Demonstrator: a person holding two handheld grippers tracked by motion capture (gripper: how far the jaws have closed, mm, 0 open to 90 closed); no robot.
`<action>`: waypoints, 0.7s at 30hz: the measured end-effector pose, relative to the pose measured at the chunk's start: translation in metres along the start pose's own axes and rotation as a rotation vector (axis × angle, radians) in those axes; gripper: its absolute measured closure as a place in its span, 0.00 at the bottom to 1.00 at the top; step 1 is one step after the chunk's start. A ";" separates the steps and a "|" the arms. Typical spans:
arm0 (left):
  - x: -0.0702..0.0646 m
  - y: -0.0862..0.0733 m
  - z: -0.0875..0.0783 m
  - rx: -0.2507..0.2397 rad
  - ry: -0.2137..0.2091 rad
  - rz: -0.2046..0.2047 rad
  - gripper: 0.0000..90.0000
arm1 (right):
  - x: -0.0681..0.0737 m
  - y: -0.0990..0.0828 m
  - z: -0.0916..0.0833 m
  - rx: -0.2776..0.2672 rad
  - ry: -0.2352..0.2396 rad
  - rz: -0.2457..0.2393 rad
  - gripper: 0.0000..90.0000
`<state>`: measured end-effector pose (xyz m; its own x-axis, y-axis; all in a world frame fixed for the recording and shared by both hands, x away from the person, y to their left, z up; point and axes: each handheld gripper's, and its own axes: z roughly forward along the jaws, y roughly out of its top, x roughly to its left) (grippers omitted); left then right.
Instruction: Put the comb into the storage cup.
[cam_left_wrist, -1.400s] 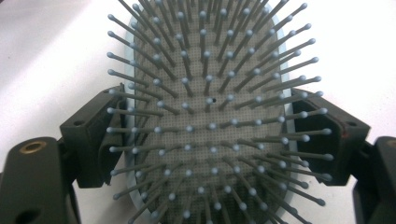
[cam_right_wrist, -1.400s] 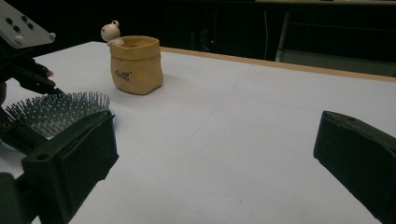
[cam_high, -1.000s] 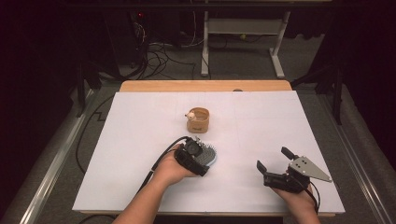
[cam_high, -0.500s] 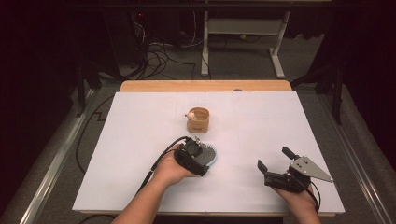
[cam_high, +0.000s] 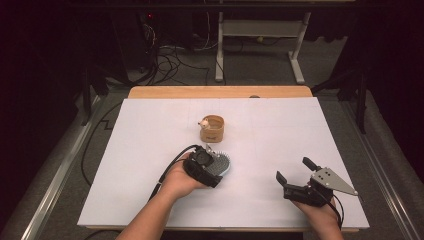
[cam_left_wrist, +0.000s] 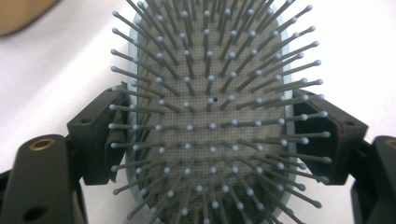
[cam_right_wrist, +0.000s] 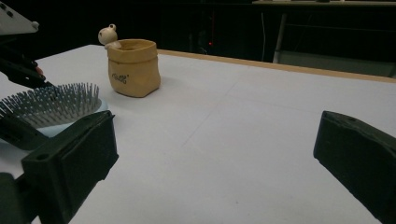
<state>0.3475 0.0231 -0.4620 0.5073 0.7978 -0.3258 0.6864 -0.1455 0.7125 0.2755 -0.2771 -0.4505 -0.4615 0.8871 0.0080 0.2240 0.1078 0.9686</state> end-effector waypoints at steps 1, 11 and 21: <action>0.000 0.000 -0.002 -0.008 0.002 0.000 0.23 | 0.000 0.000 0.000 0.000 0.000 0.000 0.00; 0.005 0.004 -0.018 -0.054 -0.029 -0.007 0.23 | 0.000 0.000 0.000 -0.004 -0.004 0.003 0.00; 0.011 0.005 -0.032 -0.102 -0.067 -0.034 0.23 | 0.000 0.000 -0.001 -0.001 -0.004 -0.003 0.00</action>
<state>0.3395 0.0498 -0.4420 0.5205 0.7599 -0.3894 0.6493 -0.0560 0.7585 0.2749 -0.2773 -0.4504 -0.4588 0.8885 0.0045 0.2217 0.1096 0.9689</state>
